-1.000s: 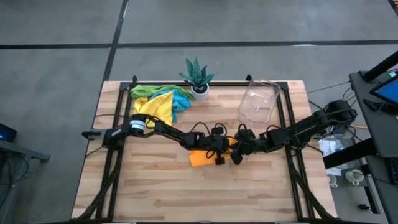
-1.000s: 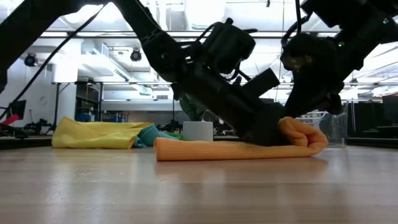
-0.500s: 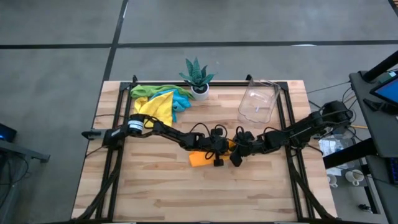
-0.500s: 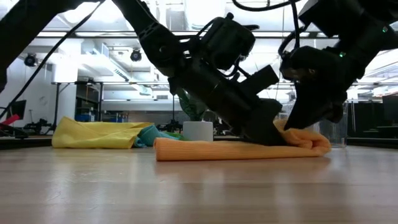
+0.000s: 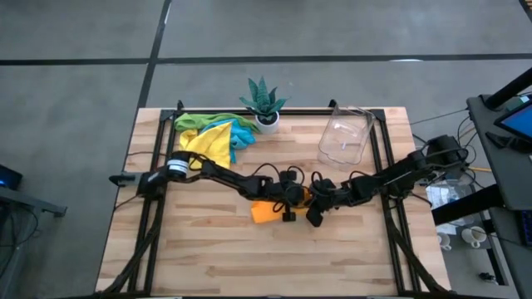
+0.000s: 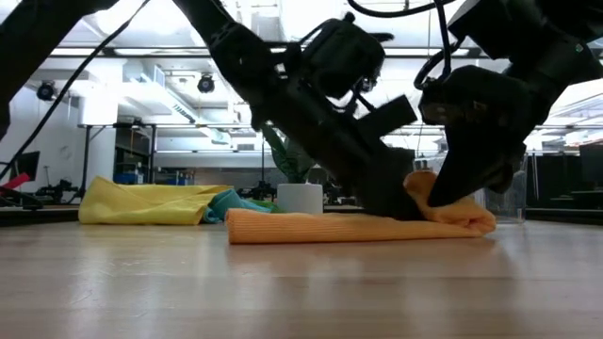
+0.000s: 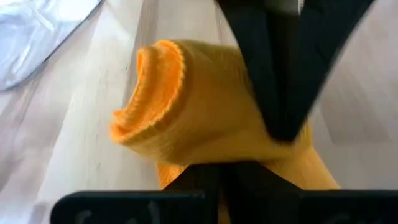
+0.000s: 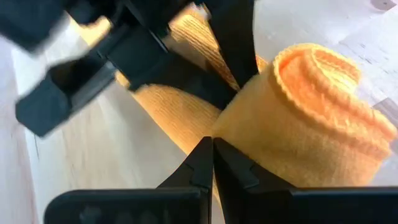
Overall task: Roll microfiber towels into tight, uniform cylinder then place into a basket
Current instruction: Roll the orange microfiber cloth
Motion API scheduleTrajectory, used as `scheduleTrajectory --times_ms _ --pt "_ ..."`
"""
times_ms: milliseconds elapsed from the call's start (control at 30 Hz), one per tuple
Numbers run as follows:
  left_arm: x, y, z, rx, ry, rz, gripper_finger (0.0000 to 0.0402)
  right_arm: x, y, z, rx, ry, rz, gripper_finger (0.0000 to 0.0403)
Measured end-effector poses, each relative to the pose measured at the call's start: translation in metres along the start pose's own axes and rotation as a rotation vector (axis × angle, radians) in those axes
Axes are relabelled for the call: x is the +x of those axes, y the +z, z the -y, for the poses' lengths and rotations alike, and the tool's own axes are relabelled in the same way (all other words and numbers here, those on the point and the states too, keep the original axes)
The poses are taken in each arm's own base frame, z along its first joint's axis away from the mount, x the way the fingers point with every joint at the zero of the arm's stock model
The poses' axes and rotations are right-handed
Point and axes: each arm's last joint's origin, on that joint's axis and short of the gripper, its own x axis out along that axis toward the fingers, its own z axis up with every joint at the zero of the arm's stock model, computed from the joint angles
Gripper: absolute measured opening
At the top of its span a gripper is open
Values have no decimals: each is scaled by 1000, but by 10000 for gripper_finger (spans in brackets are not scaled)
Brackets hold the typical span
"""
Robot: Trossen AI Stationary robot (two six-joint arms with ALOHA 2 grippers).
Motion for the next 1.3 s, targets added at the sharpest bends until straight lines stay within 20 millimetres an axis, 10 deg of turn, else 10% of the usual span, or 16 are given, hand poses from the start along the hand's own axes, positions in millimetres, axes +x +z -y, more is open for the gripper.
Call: scheduleTrajectory --times_ms 400,1300 --pt "-31 16 -7 65 58 -61 0 0 -2 0 -29 9 -31 8" --pt "-30 18 0 237 173 126 0 -1 -2 0 -58 -16 -17 8"
